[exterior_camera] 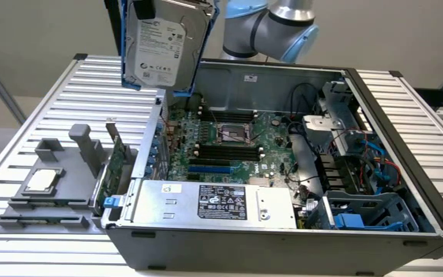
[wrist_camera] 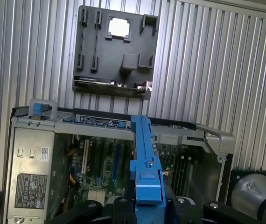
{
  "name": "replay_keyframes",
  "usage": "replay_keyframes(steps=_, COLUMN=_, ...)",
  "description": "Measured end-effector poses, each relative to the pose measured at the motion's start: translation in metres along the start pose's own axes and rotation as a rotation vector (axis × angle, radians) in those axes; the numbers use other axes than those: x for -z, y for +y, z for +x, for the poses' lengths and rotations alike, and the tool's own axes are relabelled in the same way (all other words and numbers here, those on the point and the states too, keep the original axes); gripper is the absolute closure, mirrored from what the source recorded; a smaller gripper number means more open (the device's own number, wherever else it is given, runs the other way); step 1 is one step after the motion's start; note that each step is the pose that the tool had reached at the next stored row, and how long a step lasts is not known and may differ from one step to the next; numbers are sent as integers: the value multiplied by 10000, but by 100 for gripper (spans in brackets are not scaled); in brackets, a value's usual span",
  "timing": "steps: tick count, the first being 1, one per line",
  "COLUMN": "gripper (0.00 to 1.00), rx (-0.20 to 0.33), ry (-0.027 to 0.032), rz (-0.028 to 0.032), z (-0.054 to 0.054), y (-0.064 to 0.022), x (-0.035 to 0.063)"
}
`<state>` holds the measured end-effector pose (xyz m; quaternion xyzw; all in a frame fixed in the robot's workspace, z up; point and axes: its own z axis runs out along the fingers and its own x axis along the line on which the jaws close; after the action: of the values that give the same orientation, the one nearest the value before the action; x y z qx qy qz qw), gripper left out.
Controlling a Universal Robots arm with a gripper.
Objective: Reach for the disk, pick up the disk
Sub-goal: 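Pick up the disk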
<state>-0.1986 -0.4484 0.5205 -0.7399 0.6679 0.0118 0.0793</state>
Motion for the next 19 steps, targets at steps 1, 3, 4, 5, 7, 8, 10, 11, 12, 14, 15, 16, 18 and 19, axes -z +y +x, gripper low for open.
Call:
replay_keyframes(steps=1, gripper=67, rx=8, ry=6, rz=59, z=10, y=-3, x=1)
replay_keyframes(steps=3, gripper=67, rx=23, ry=22, rz=188, z=29, y=-5, x=3)
replay_keyframes(steps=4, gripper=67, rx=33, ry=32, rz=257, z=36, y=-5, x=4)
replay_keyframes(steps=5, gripper=67, rx=45, ry=44, rz=329, z=45, y=-5, x=5)
replay_keyframes(steps=7, gripper=67, rx=69, ry=64, rz=497, z=64, y=-4, x=7)
replay_keyframes(steps=8, gripper=67, rx=79, ry=73, rz=585, z=76, y=-4, x=6)
replay_keyframes(steps=10, gripper=67, rx=103, ry=90, rz=759, z=104, y=-9, x=5)
replay_keyframes(steps=11, gripper=67, rx=114, ry=98, rz=843, z=119, y=-12, x=4)
replay_keyframes(steps=12, gripper=67, rx=125, ry=105, rz=921, z=136, y=-17, x=3)
replay_keyframes(steps=14, gripper=67, rx=145, ry=120, rz=1069, z=172, y=-30, x=0)
replay_keyframes(steps=15, gripper=67, rx=154, ry=127, rz=1139, z=192, y=-38, x=-1)
replay_keyframes(steps=16, gripper=67, rx=162, ry=132, rz=1198, z=212, y=-47, x=-3)
replay_keyframes(steps=18, gripper=67, rx=173, ry=141, rz=1279, z=261, y=-74, x=-10)
replay_keyframes(steps=19, gripper=67, rx=176, ry=143, rz=1303, z=289, y=-89, x=-16)
